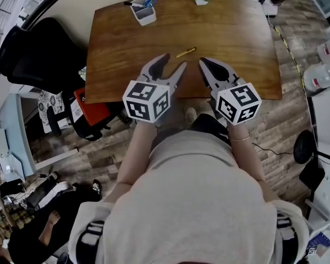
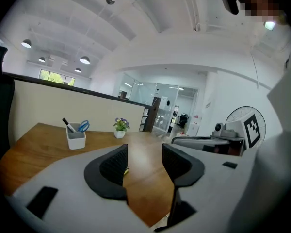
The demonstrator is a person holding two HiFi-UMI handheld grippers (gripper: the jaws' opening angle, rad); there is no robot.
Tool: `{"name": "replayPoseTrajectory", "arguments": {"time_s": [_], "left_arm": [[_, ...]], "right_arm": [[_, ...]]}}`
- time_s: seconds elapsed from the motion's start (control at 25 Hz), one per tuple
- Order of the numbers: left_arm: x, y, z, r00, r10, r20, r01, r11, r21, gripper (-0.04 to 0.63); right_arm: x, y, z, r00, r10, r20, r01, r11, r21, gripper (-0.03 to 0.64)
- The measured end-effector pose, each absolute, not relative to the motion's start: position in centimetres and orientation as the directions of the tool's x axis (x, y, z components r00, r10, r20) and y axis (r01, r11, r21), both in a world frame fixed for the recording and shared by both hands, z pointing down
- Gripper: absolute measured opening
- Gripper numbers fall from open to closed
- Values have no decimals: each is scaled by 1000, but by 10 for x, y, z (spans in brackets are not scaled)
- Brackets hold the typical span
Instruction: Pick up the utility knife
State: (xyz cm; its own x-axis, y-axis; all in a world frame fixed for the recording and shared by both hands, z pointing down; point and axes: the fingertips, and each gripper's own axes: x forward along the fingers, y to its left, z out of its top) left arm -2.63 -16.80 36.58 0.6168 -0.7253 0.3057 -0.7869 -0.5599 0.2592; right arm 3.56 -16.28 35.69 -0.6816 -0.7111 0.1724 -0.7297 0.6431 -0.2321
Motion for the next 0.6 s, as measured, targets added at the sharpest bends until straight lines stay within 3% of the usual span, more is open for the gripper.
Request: {"name": "replayPoseTrajectory", "arguments": {"time_s": [0.6], "left_arm": [[-16,-221,386,557,-750,357,-830,-485,277,225]], "right_arm": [[59,-211,375,-699,-690,187,-712,647,-274,11]]}}
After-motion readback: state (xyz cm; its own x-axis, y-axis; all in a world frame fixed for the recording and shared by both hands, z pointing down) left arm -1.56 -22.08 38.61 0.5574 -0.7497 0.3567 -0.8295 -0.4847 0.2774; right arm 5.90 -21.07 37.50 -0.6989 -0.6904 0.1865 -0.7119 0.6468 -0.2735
